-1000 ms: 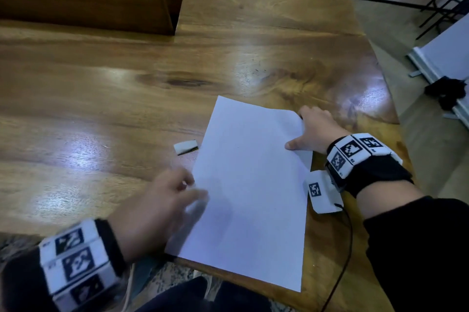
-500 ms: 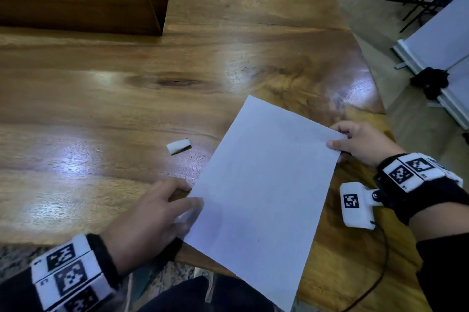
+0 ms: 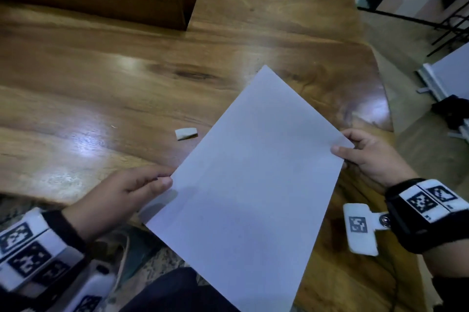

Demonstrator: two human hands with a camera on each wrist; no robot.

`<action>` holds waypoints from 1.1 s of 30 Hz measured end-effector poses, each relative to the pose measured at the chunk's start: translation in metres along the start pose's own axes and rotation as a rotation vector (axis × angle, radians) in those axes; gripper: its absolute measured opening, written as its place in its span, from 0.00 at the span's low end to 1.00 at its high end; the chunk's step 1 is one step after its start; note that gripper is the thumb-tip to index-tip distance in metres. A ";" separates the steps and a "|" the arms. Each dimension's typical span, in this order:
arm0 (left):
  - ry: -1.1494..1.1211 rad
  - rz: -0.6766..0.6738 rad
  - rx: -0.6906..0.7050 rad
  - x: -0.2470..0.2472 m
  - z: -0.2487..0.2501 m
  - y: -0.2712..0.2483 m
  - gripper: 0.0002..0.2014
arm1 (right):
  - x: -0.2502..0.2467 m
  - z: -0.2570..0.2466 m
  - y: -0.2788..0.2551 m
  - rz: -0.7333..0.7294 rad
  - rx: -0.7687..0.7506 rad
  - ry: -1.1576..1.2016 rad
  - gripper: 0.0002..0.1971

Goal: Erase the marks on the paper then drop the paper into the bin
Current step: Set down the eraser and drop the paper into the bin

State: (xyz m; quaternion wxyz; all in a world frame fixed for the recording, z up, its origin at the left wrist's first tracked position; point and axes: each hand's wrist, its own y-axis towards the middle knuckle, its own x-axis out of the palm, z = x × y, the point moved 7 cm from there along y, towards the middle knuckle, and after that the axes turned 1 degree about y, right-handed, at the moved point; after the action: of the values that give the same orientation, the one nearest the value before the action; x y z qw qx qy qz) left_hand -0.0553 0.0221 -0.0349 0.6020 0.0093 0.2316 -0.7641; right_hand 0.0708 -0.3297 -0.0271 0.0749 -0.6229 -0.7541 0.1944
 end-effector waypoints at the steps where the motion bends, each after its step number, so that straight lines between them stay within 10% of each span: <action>1: -0.056 -0.002 -0.034 -0.001 -0.003 -0.002 0.34 | 0.003 -0.002 -0.001 0.007 -0.007 0.002 0.31; 3: -0.121 0.006 -0.067 -0.004 -0.008 -0.007 0.37 | 0.005 -0.001 -0.002 0.018 -0.032 0.020 0.38; 7: -0.163 0.086 -0.093 -0.020 -0.025 -0.019 0.39 | 0.017 0.000 0.000 -0.009 -0.060 -0.033 0.05; 13: -0.137 0.195 -0.253 -0.065 -0.077 -0.069 0.36 | 0.089 -0.016 -0.008 -0.181 -0.105 -0.229 0.10; 17: -0.121 0.305 -0.291 -0.111 -0.125 -0.118 0.06 | 0.170 -0.018 -0.026 -0.365 -0.135 -0.342 0.10; 23: -0.024 0.321 -0.518 -0.262 -0.396 -0.269 0.18 | 0.289 0.006 -0.055 -0.618 -0.135 -0.547 0.07; 33: -0.294 0.499 -0.657 -0.164 -0.312 -0.330 0.12 | 0.459 0.074 -0.091 -0.829 -0.314 -1.007 0.06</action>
State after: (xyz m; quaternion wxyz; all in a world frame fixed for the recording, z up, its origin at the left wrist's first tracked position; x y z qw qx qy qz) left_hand -0.3978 0.3415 -0.1521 0.7657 -0.2360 0.3647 -0.4743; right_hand -0.1363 0.0863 -0.1192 -0.3092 -0.1186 -0.8931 0.3044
